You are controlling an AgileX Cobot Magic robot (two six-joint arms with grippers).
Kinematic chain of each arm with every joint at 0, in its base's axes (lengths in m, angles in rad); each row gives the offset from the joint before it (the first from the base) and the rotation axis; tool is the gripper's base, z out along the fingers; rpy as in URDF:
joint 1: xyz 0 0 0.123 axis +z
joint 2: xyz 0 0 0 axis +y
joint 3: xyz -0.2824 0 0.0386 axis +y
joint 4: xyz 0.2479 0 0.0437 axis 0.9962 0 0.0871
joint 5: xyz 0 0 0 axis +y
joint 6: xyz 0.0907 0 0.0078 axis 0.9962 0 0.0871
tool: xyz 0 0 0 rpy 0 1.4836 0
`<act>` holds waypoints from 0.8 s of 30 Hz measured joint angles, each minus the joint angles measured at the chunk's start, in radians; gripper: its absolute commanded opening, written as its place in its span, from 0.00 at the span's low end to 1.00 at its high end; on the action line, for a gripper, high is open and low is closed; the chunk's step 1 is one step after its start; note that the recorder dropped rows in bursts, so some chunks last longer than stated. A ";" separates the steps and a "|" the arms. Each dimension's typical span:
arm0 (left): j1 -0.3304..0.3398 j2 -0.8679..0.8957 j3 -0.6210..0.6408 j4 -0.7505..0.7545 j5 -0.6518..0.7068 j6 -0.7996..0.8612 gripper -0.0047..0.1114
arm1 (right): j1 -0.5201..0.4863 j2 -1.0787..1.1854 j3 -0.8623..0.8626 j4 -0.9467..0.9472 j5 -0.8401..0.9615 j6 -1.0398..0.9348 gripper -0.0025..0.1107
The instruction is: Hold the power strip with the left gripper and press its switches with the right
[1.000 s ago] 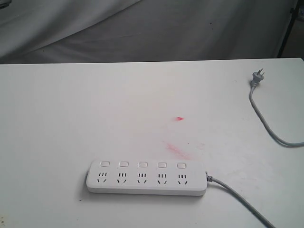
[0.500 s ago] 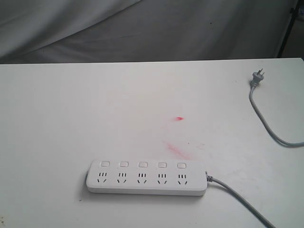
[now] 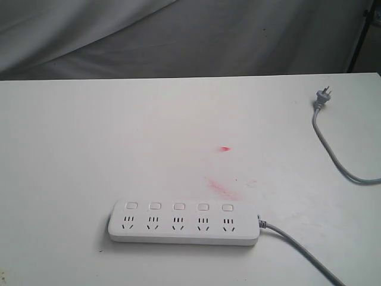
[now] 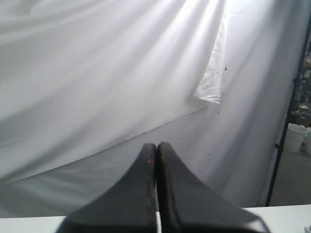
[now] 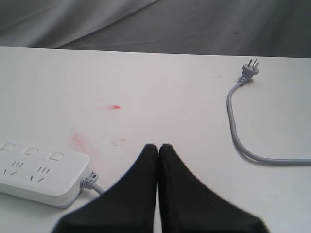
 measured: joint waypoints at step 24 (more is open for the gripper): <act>0.038 -0.055 0.000 0.174 0.026 -0.068 0.04 | 0.000 0.000 0.000 0.000 0.000 0.000 0.02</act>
